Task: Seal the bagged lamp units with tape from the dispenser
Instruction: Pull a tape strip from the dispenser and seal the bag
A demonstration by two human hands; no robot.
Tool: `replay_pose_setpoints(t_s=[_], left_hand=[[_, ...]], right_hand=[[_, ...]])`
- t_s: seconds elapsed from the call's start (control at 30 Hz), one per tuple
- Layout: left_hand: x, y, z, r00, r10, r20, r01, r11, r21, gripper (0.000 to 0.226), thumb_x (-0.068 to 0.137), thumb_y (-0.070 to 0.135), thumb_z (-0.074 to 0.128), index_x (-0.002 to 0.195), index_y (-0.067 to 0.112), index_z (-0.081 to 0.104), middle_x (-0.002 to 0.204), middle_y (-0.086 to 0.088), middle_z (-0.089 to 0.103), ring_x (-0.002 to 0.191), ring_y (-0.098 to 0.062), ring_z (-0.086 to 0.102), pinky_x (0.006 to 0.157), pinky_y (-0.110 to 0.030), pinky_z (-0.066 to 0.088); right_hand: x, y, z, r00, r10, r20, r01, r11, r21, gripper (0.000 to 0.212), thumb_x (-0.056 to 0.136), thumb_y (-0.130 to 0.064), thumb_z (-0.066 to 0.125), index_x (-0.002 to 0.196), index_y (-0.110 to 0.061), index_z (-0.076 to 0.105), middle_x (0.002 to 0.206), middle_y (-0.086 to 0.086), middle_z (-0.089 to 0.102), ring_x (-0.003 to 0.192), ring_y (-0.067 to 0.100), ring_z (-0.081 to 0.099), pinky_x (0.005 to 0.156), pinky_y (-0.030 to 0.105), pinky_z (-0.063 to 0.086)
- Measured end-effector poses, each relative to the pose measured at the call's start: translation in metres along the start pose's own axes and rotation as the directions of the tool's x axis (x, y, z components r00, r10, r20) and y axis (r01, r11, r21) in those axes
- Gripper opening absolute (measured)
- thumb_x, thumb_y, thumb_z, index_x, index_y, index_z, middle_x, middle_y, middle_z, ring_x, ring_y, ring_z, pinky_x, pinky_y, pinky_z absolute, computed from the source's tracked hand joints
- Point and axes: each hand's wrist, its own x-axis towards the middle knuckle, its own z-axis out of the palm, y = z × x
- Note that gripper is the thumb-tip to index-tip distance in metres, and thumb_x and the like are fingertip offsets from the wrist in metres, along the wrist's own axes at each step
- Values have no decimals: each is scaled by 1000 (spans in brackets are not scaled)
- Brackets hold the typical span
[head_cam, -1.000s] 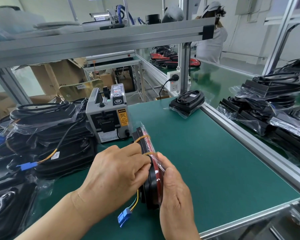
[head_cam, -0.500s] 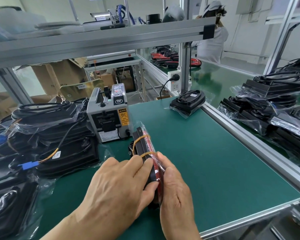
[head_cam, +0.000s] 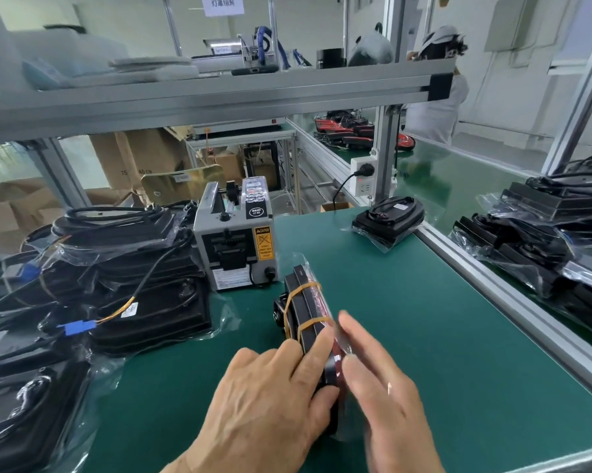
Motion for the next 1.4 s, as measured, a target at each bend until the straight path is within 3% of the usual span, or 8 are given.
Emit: replay_pose_setpoints(t_s=[0.33, 0.4, 0.47, 0.6, 1.03, 1.13, 1.3, 1.4], left_hand=[[-2, -14, 4, 964, -168, -205, 81, 923, -375, 19, 94, 45, 53, 108, 40, 65, 72, 14, 58, 62, -3, 51, 57, -18, 48], [12, -39, 1, 830, -548, -102, 319, 616, -720, 17, 90, 48, 59, 90, 38, 72, 71, 11, 59, 60, -5, 54, 56, -16, 45], [37, -76, 12, 511, -842, 174, 496, 123, -860, 17, 88, 37, 65, 79, 27, 76, 63, 7, 59, 49, -6, 48, 47, -17, 41], [75, -141, 45, 74, -753, 654, 404, -577, -710, 14, 93, 18, 67, 81, 10, 69, 59, 3, 58, 46, -5, 46, 43, -17, 40], [108, -160, 80, -103, -715, 692, 227, -694, -683, 30, 85, 4, 61, 61, 15, 46, 35, 4, 47, 26, -6, 39, 34, -15, 32], [101, -149, 68, -12, -781, 624, 277, -602, -749, 21, 85, 9, 68, 69, 15, 56, 43, 7, 52, 35, -4, 44, 38, -18, 37], [85, -117, 24, 599, -400, 694, 607, -338, -719, 31, 90, 15, 65, 59, 21, 65, 59, 4, 52, 44, -6, 40, 48, -19, 40], [91, -104, 11, 652, -287, 702, 696, -141, -704, 33, 89, 19, 68, 57, 21, 60, 57, 4, 50, 47, -8, 37, 52, -22, 34]], right_hand=[[104, -27, 21, 952, 259, 161, -123, 810, -574, 52, 90, -43, 62, 134, -17, 51, 115, -4, 64, 113, 21, 60, 103, 39, 45], [103, -22, 27, 948, 269, 169, -128, 809, -574, 38, 84, -47, 56, 112, -21, 59, 103, 1, 69, 102, 23, 64, 97, 46, 50], [103, -17, 28, 950, 266, 166, -130, 817, -563, 33, 87, -46, 56, 109, -20, 58, 104, 0, 68, 101, 21, 63, 96, 43, 50], [99, -21, 27, 950, 277, 147, -157, 825, -543, 19, 94, -41, 55, 98, -22, 56, 100, 2, 68, 101, 15, 61, 79, 25, 44], [98, -20, 26, 959, 219, 177, -104, 859, -502, 22, 92, -39, 56, 107, -23, 62, 107, 7, 69, 101, 25, 62, 92, 33, 49], [99, -20, 22, 960, 209, 188, -89, 862, -499, 24, 92, -42, 57, 110, -27, 61, 104, 3, 70, 96, 18, 63, 85, 26, 49], [105, -17, 19, 964, 190, 187, -76, 869, -488, 20, 92, -39, 62, 102, -22, 64, 94, 2, 72, 90, 21, 65, 82, 27, 50], [106, -15, 20, 966, 173, 190, -60, 872, -486, 19, 92, -36, 63, 101, -19, 64, 93, 5, 72, 91, 27, 66, 89, 42, 53]])
